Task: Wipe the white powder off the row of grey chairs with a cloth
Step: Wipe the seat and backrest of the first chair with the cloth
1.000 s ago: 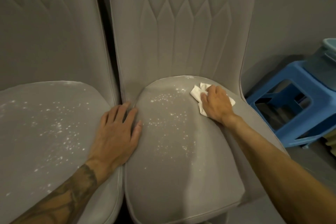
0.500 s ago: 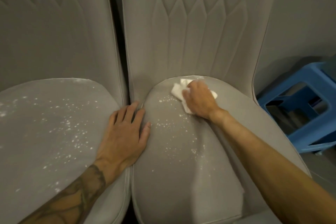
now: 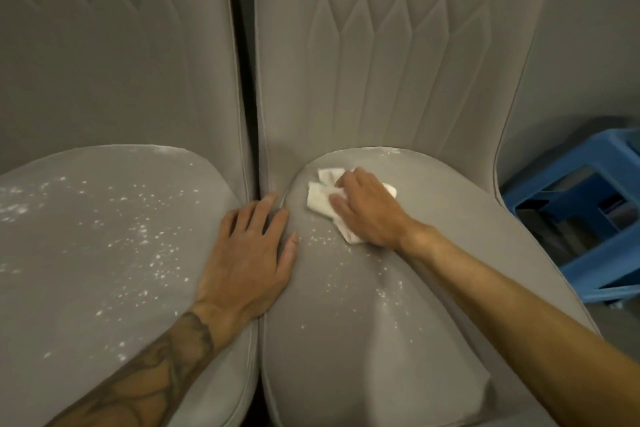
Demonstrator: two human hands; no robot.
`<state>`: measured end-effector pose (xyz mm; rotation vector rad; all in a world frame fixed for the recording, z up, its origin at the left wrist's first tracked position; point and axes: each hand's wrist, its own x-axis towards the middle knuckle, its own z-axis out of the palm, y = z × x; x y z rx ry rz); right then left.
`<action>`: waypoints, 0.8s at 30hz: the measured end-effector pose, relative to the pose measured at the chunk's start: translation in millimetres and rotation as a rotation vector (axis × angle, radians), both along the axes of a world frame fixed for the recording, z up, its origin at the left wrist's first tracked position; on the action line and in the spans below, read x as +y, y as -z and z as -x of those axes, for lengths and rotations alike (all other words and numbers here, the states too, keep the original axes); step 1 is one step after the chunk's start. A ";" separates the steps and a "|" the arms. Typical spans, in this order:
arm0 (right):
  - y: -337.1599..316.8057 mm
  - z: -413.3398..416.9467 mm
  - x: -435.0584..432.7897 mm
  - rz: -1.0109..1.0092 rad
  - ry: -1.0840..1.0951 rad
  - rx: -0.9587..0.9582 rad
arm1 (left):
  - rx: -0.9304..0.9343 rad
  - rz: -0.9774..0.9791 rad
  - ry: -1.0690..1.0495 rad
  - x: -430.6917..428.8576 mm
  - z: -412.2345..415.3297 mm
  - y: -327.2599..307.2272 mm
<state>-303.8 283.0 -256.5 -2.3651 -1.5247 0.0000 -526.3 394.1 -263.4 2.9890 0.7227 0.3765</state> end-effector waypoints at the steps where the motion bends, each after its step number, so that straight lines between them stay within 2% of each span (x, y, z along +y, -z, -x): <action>1: -0.9 0.3 -6.1 0.009 -0.048 0.004 | -0.002 0.001 0.000 0.6 0.1 -0.3; 3: -2.8 -18.8 -7.0 0.051 -0.025 -0.006 | -0.003 0.006 0.004 1.0 0.5 -0.4; 6: -2.0 -51.4 10.8 0.067 0.185 0.016 | -0.017 0.000 0.001 1.0 1.1 0.0; 8: -2.5 -41.4 24.6 0.044 0.247 0.000 | -0.021 -0.003 -0.004 1.2 0.8 0.2; 10: 0.7 -14.6 25.6 0.018 0.157 0.020 | -0.027 -0.004 0.004 0.9 1.1 0.4; 12: -0.1 14.4 9.3 0.002 -0.057 0.019 | -0.034 -0.012 0.004 0.6 1.4 0.4; 14: -2.7 15.4 -3.6 0.027 -0.160 0.025 | -0.032 -0.018 0.002 1.6 1.3 0.4; 20: -3.3 -18.6 33.0 0.025 0.145 -0.025 | -0.026 -0.003 -0.007 1.8 0.6 2.3; 22: -1.8 4.0 35.0 0.016 0.094 -0.011 | -0.029 -0.007 -0.005 1.5 0.3 2.8; 24: 0.3 29.5 19.2 -0.006 -0.086 -0.009 | -0.052 -0.001 -0.007 1.4 0.2 3.0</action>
